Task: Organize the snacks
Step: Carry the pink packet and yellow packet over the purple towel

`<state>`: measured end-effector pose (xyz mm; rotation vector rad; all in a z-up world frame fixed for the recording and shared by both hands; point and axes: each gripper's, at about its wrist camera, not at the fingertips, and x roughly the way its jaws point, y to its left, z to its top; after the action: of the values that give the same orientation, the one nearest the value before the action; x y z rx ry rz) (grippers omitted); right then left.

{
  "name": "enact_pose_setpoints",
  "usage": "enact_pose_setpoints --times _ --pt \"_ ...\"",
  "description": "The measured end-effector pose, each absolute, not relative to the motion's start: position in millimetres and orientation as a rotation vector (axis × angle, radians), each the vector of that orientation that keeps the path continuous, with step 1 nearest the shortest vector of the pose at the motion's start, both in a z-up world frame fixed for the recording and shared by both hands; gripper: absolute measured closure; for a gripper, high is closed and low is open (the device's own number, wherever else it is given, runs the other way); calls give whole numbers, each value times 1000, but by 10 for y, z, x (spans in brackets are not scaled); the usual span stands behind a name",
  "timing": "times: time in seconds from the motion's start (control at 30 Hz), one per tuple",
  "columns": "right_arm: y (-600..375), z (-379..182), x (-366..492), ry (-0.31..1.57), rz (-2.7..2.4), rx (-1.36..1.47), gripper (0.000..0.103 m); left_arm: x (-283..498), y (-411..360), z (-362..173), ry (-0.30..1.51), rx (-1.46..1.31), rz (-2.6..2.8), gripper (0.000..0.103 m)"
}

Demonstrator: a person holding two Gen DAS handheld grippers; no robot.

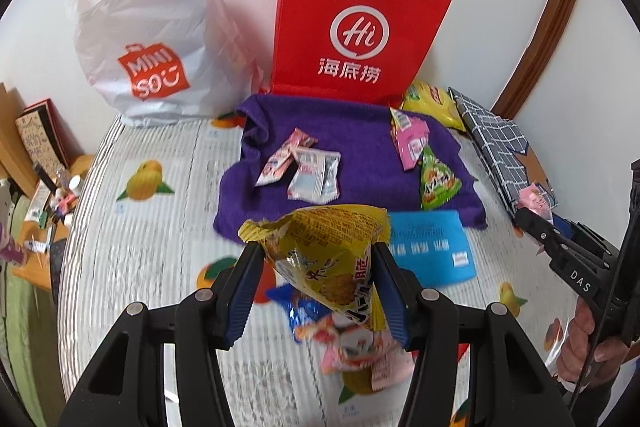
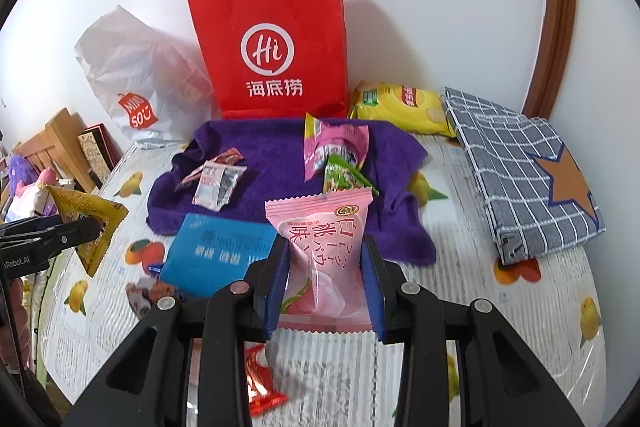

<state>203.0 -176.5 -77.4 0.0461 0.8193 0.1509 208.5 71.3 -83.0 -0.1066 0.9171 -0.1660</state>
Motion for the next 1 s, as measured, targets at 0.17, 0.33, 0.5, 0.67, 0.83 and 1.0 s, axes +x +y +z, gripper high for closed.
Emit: enact_pose_setpoints --times 0.17,0.33,0.5,0.67,0.83,1.0 --pt "-1755 -790 2237 821 148 52 68 2314 673 -816 917 -103 -170 50" --pt "-1779 -799 2428 817 139 61 68 2539 706 -841 922 -104 -153 50" --pt "-1856 -807 2618 814 124 82 68 2772 797 -872 929 -119 -121 50" --pt "-1860 -839 2797 813 133 93 68 2984 851 -889 933 -137 -97 50" --pt "-1779 -897 3013 823 166 100 68 3179 830 -905 938 -136 -82 50" --pt "-1604 -1037 3208 845 219 94 68 3405 763 -982 955 -138 -82 50"
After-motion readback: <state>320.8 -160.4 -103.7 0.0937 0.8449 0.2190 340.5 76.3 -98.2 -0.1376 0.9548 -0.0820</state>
